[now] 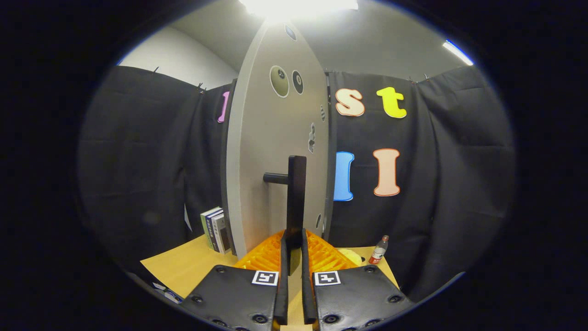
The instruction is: Open the shoe cabinet door, grab the shoes and put them into the shoe cabinet, then close the shoe cabinet door.
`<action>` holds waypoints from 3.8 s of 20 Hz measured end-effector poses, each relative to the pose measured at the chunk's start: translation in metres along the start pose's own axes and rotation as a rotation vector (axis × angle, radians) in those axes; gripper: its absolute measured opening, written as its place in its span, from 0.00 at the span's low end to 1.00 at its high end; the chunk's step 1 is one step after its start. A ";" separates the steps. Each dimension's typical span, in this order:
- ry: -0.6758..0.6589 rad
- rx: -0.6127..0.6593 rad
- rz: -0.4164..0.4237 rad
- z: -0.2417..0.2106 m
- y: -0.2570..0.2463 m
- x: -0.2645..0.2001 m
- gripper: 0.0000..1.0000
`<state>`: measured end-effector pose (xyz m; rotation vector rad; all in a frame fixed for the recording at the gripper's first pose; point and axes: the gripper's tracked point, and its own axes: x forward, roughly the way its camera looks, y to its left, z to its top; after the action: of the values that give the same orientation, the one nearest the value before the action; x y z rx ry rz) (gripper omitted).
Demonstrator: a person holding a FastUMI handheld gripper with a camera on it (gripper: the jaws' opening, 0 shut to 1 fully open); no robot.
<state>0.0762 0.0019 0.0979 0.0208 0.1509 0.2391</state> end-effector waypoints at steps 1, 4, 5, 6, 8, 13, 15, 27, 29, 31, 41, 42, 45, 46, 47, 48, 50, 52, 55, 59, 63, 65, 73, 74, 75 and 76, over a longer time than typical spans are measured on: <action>-0.001 0.008 -0.029 0.000 -0.010 -0.003 0.14; -0.001 0.007 -0.116 -0.002 -0.035 -0.005 0.14; 0.000 0.003 -0.156 -0.004 -0.048 -0.007 0.13; -0.002 0.000 -0.203 -0.003 -0.061 -0.009 0.10; 0.006 0.048 -0.256 -0.004 -0.074 -0.018 0.08; 0.050 0.104 -0.271 -0.016 -0.060 -0.037 0.31; -0.001 0.054 -0.323 -0.005 -0.064 -0.047 0.41; -0.132 0.047 -0.063 0.043 0.068 -0.029 0.95; -0.122 0.035 -0.018 0.043 0.092 -0.009 0.95; -0.103 0.026 0.023 0.042 0.115 0.019 0.95; -0.026 0.006 0.031 0.006 0.152 0.154 0.95; 0.005 0.008 0.036 -0.011 0.153 0.160 0.95; 0.134 0.005 0.040 -0.082 0.155 0.169 0.95; 0.173 0.006 0.041 -0.104 0.155 0.167 0.95; 0.221 0.007 0.046 -0.134 0.157 0.165 0.95; 0.271 0.006 0.051 -0.161 0.158 0.161 0.95; 0.364 0.003 0.058 -0.213 0.160 0.151 0.95; 0.443 0.005 0.054 -0.255 0.162 0.144 0.95; 0.552 0.035 0.047 -0.316 0.162 0.131 0.95; 0.673 0.069 0.042 -0.369 0.162 0.114 0.95; 0.768 0.101 0.051 -0.404 0.170 0.104 0.94; 0.817 0.105 0.057 -0.421 0.175 0.101 0.88; 0.936 0.078 -0.049 -0.464 0.165 0.107 0.62; 0.941 0.072 -0.071 -0.460 0.164 0.104 0.51; 0.943 0.060 -0.081 -0.466 0.164 0.108 0.40; 0.948 0.031 -0.083 -0.465 0.163 0.106 0.35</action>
<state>0.0697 0.1871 -0.3713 -0.0703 1.0967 0.1477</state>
